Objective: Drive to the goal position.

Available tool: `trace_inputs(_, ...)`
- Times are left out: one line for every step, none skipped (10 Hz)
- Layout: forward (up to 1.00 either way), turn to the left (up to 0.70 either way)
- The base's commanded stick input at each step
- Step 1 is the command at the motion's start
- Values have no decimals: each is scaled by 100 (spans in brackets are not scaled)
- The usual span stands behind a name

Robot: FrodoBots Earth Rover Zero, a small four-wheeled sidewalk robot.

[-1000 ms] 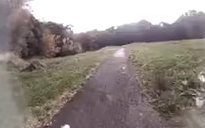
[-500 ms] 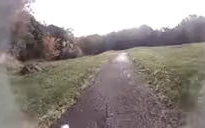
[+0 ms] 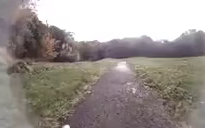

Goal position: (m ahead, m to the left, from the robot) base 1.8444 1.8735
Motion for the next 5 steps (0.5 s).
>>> trace_inputs(100,-16)
trace_inputs(100,-25)
trace_inputs(100,-34)
trace_inputs(100,-39)
trace_inputs(100,-38)
